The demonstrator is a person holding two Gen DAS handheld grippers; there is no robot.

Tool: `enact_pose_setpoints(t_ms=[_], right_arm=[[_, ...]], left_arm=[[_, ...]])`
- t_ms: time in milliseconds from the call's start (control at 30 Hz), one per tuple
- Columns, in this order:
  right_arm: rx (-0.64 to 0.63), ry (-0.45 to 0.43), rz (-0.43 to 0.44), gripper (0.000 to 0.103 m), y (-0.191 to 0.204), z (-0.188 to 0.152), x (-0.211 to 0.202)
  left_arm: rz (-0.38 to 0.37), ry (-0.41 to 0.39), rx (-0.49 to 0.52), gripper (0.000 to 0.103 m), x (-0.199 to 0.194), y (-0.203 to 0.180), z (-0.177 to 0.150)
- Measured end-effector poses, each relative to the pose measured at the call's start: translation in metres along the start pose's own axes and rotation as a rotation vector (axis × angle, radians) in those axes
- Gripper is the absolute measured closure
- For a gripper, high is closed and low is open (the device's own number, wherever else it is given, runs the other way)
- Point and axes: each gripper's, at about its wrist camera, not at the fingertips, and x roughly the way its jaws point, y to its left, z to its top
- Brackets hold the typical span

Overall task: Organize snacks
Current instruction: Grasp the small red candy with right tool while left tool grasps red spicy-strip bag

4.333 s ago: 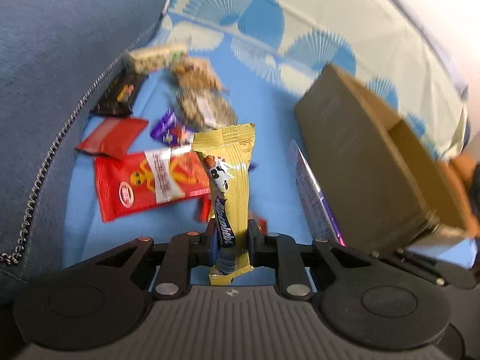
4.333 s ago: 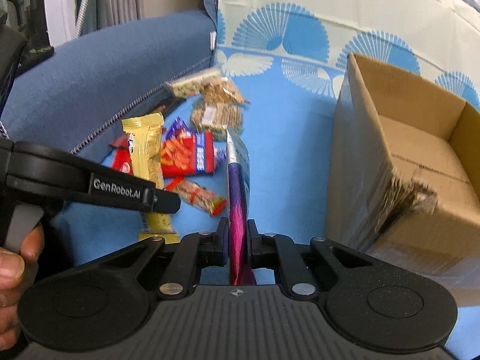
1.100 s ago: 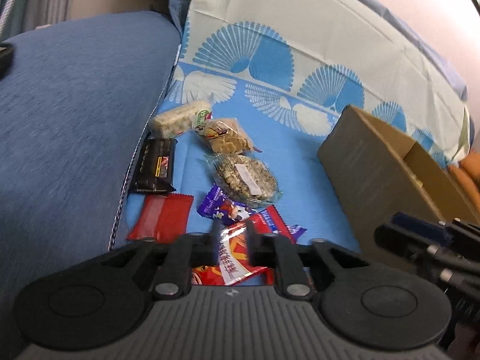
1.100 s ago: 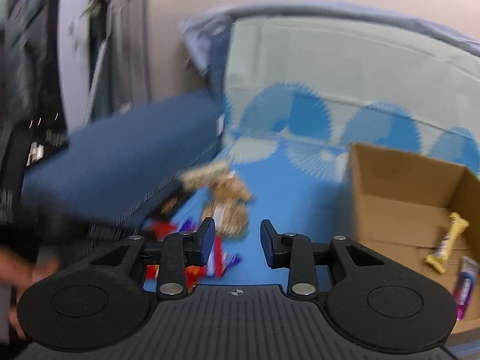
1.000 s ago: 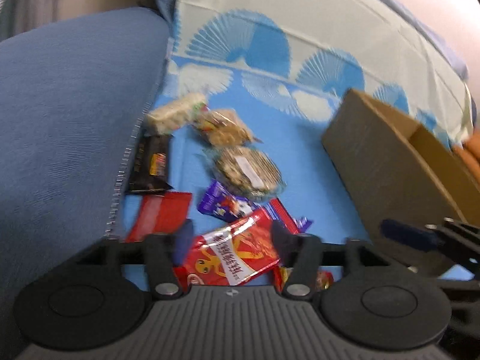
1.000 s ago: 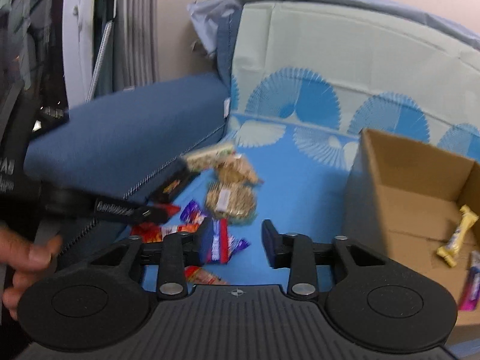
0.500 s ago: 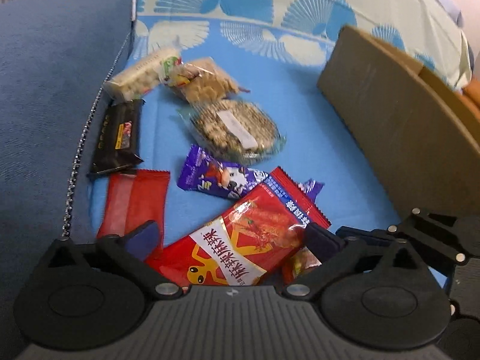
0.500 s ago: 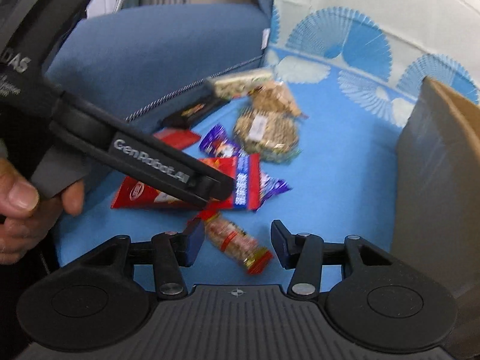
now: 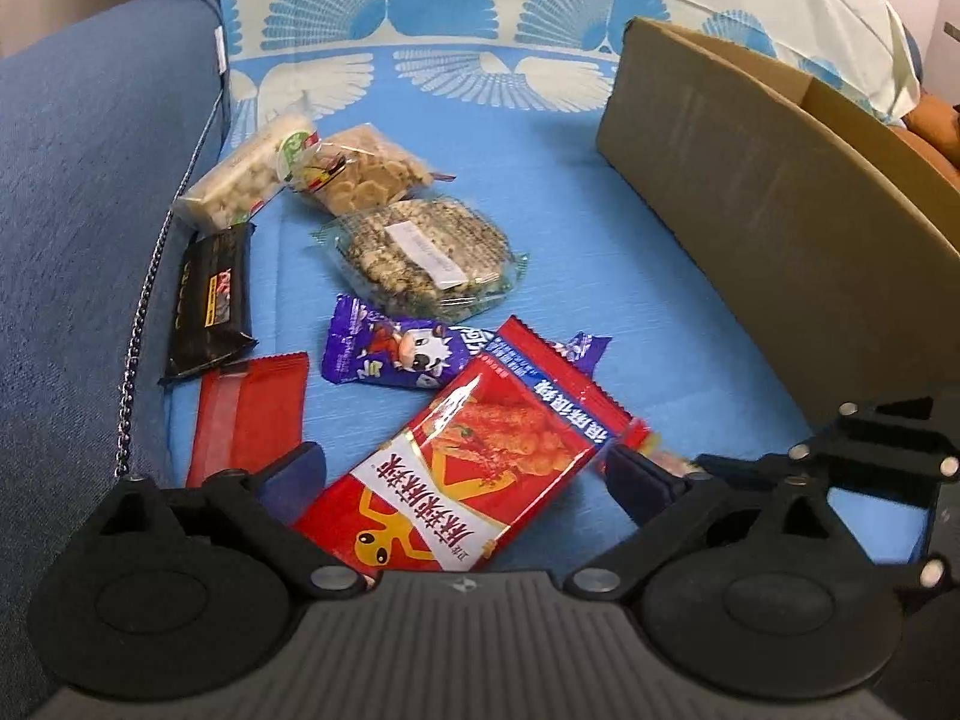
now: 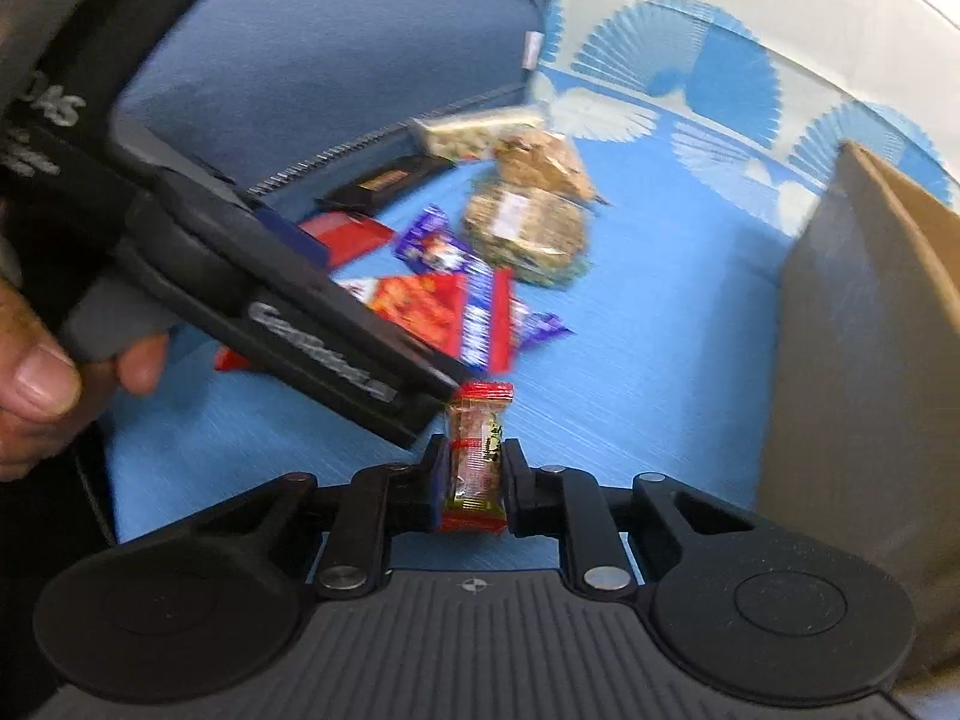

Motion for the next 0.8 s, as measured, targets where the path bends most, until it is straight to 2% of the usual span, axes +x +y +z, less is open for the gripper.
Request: enact_pose_setpoints(t_ms=[67, 267, 333, 367, 400, 467, 667, 800], right_arm=[[0.044, 0.022, -0.019, 0.085, -0.007, -0.001, -0.003], [0.155, 0.065, 0.014, 0.085, -0.021, -0.01, -0.013], [0.16, 0.074, 0.015, 0.085, -0.021, -0.012, -0.013], [0.163, 0.076, 0.017, 0.085, -0.021, -0.013, -0.013], [0.168, 0.077, 0.018, 0.084, -0.021, -0.013, -0.013], [0.174, 0.076, 0.019, 0.084, -0.021, -0.014, -0.015], [0.19, 0.067, 0.023, 0.084, -0.021, -0.016, -0.016], [0.203, 0.055, 0.032, 0.084, -0.022, -0.018, -0.019]], left_arm=[[0.007, 0.009, 0.018, 0.006, 0.001, -0.004, 0.0], [-0.001, 0.052, 0.105, 0.02, 0.007, -0.02, -0.002], [0.001, 0.043, 0.114, 0.029, 0.005, -0.022, -0.004], [0.008, 0.036, 0.106, 0.04, 0.003, -0.022, -0.004], [0.012, 0.031, 0.09, 0.048, 0.001, -0.02, -0.004], [0.007, 0.022, 0.038, 0.05, -0.004, -0.013, -0.005], [-0.069, -0.033, -0.207, 0.052, -0.032, 0.019, -0.01], [-0.104, -0.017, -0.334, 0.052, -0.043, 0.033, -0.017]])
